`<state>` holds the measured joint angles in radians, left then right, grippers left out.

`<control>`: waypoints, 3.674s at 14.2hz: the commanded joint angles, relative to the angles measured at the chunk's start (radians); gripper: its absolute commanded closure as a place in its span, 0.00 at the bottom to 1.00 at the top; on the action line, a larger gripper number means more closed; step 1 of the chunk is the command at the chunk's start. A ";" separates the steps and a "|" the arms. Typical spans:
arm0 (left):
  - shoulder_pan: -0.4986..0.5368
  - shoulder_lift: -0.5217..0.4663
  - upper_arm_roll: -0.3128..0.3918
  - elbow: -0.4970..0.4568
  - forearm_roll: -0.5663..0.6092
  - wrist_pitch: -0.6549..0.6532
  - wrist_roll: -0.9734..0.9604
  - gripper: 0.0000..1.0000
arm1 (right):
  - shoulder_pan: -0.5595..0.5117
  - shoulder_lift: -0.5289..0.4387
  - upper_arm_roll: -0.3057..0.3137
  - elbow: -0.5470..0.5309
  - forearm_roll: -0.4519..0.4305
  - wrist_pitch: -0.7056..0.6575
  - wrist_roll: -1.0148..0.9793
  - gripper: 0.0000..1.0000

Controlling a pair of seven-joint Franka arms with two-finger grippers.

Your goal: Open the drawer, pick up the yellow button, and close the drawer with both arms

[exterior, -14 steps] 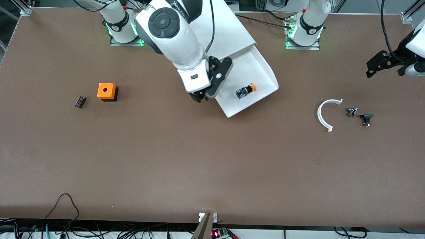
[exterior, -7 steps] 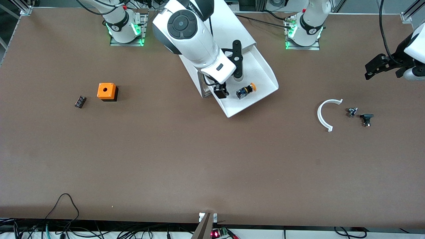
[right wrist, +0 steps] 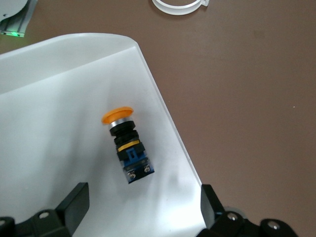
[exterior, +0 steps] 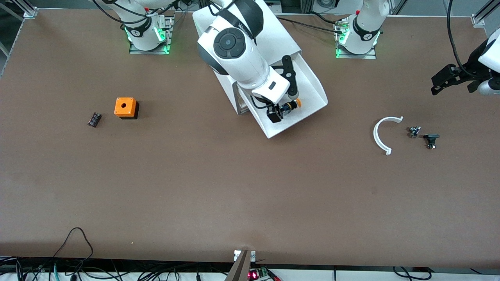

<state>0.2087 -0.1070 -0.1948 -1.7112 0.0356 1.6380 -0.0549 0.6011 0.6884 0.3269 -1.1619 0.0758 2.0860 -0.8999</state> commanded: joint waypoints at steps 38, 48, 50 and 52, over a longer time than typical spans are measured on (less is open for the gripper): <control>-0.216 0.302 -0.094 -0.203 -0.094 0.552 -0.633 0.00 | -0.126 -0.245 -0.119 -0.142 -0.114 -0.104 0.366 0.79; -0.296 0.270 -0.284 -0.432 -0.108 0.714 -0.757 0.00 | -0.404 -0.305 -0.356 -0.501 -0.119 -0.083 0.477 0.78; -0.296 0.244 -0.348 -0.458 -0.108 0.701 -0.757 0.00 | -0.486 -0.322 -0.356 -0.580 -0.119 -0.070 0.434 0.78; -0.295 0.221 -0.426 -0.469 -0.108 0.671 -0.758 0.00 | -0.570 -0.325 -0.354 -0.649 -0.117 -0.029 0.344 0.77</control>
<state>-0.0914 0.1783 -0.5566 -2.1345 -0.0624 2.3384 -0.8120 0.1029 0.4220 -0.0493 -1.6960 -0.0442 2.0050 -0.4811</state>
